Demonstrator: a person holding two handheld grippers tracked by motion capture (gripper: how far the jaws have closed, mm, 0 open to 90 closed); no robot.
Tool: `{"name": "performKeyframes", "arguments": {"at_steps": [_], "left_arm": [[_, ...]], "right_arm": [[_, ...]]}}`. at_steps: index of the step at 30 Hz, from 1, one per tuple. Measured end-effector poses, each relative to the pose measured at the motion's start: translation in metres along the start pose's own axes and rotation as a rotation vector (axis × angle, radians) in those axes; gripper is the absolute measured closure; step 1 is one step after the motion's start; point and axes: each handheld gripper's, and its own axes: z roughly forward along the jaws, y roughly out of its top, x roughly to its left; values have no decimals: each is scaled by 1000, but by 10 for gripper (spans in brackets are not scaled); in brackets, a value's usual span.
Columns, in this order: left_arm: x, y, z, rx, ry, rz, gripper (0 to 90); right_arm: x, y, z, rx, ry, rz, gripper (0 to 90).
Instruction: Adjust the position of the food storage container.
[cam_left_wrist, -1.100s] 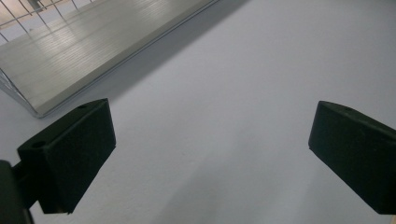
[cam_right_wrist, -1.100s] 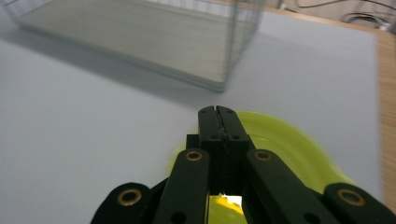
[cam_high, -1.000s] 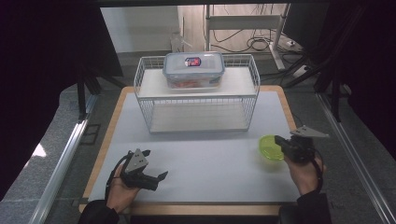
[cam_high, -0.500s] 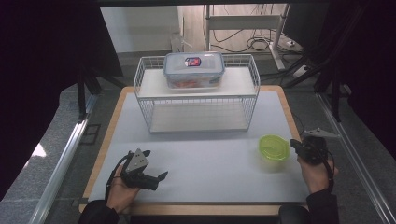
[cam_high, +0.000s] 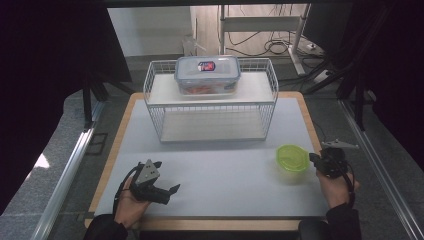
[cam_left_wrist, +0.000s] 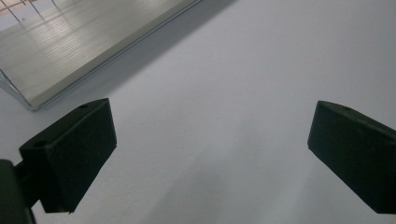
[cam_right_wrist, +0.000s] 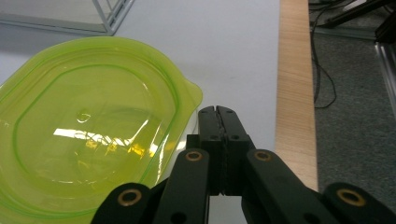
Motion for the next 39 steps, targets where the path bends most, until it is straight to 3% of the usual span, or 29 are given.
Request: {"name": "performKeyframes", "arguments": {"at_steps": [7,12,18,24,30,34,39], "left_arm": [[0,0,1,5,-1,-1,11],[0,0,1,8,-2,-2,11],[0,0,1,8,-2,-1,11],[0,0,2,12,-4,0,11],[0,0,2,17,-3,-2,11],[0,0,2,20,-3,-1,11],[0,0,3,23,-2,3,11]], "right_arm": [[9,2,4,4,40,-1,899],[23,5,13,26,80,-42,899],[32,9,19,38,112,-44,899],[20,3,25,65,111,-22,899],[6,-2,29,51,179,47,898],[0,-3,27,36,189,77,898],[3,-3,31,50,232,80,899]]}}
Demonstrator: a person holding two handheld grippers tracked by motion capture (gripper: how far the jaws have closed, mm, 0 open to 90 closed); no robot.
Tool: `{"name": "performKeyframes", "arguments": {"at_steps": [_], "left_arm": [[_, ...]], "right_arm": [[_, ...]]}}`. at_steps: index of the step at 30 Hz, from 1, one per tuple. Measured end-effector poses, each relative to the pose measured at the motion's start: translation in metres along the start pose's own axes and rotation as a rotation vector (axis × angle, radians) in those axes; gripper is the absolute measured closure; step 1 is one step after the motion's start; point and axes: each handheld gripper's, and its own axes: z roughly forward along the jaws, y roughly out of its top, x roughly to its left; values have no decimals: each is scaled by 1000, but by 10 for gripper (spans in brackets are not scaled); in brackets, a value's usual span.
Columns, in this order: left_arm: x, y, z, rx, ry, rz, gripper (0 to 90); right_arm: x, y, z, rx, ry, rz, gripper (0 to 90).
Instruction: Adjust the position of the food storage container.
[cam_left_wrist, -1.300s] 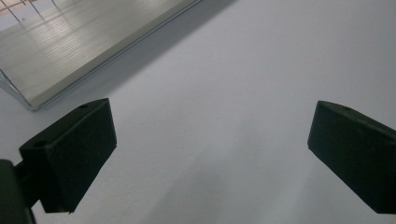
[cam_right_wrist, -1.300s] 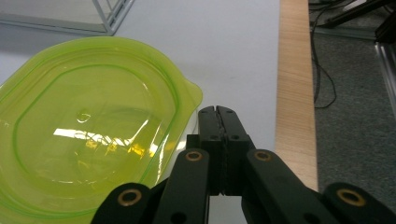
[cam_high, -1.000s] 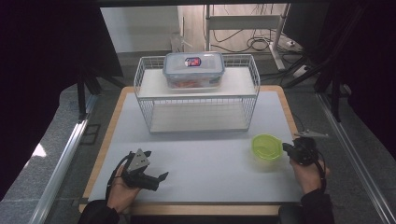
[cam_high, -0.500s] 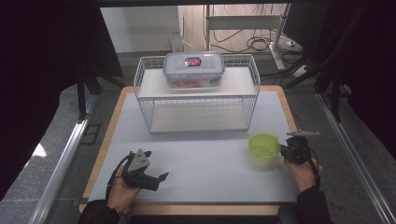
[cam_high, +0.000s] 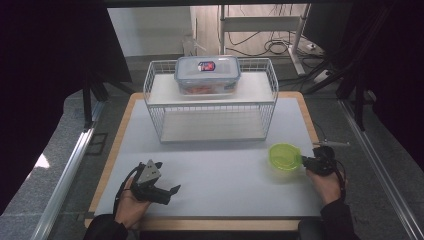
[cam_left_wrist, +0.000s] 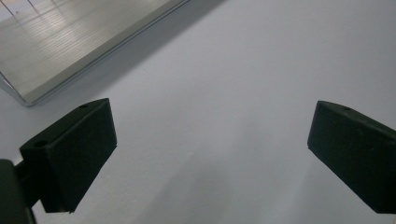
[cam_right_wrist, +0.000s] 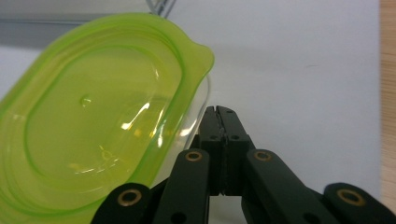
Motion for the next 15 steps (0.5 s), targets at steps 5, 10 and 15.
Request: {"name": "performKeyframes", "arguments": {"at_steps": [5,10,15], "left_arm": [[0,0,1,3,-2,-1,12],[0,0,1,10,-1,3,12],[0,0,1,16,-1,5,11]], "right_arm": [[-3,-1,5,6,47,33,899],[-1,0,14,21,80,44,899],[4,3,20,35,107,37,899]]}}
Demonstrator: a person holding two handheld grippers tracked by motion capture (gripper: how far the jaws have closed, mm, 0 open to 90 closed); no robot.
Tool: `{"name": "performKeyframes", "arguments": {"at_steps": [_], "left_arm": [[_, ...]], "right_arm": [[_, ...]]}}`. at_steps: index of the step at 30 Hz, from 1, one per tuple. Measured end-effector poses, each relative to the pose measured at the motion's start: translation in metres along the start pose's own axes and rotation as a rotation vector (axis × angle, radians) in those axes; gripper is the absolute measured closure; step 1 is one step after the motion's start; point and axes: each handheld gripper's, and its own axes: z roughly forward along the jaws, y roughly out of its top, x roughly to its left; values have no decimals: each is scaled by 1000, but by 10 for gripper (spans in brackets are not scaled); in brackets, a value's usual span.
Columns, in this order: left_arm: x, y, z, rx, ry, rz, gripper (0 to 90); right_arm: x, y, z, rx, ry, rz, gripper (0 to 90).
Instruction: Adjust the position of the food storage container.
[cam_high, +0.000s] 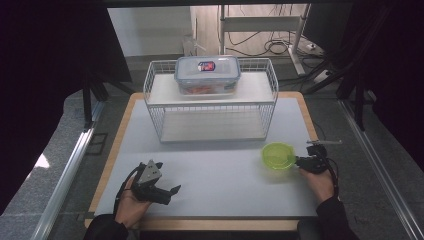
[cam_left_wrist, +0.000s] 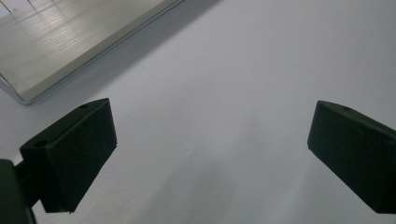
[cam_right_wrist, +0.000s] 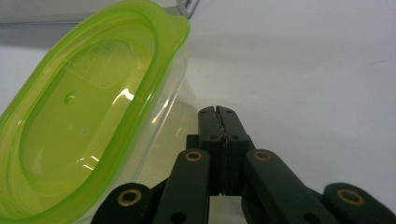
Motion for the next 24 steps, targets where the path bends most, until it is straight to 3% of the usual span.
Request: {"name": "performKeyframes", "arguments": {"at_steps": [12,24], "left_arm": [[0,0,1,2,-1,-2,12],[0,0,1,1,-2,-7,12]], "right_arm": [[22,8,24,29,70,-31,899],[67,17,57,73,165,-101,899]]}}
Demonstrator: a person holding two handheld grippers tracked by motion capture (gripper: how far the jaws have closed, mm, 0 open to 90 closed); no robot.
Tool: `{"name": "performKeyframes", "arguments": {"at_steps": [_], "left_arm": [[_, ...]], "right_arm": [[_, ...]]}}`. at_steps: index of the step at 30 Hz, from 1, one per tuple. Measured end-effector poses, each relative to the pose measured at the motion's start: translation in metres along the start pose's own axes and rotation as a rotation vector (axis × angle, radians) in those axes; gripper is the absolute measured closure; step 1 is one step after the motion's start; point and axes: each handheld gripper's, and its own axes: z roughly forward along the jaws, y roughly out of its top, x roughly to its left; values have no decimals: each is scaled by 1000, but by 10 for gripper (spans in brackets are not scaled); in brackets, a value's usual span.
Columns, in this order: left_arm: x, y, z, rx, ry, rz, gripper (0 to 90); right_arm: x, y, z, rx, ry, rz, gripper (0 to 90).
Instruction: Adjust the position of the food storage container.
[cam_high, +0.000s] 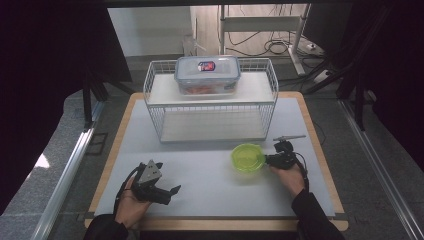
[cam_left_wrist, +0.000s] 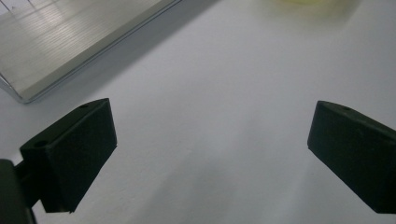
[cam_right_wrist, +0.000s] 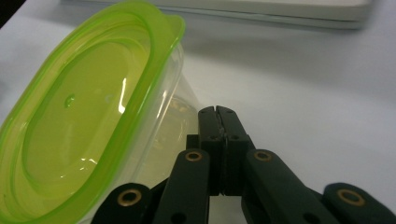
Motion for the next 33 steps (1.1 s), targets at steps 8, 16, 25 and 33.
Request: {"name": "performKeyframes", "arguments": {"at_steps": [8,16,25,33], "left_arm": [[0,0,0,2,-2,0,12],[0,0,0,5,-2,-1,12],[1,0,0,6,-4,0,12],[1,-1,-1,8,-9,-1,13]], "right_arm": [[29,5,22,30,49,-38,899],[55,7,41,53,92,-67,899],[86,9,64,92,140,-133,899],[79,11,53,62,71,-178,864]]}}
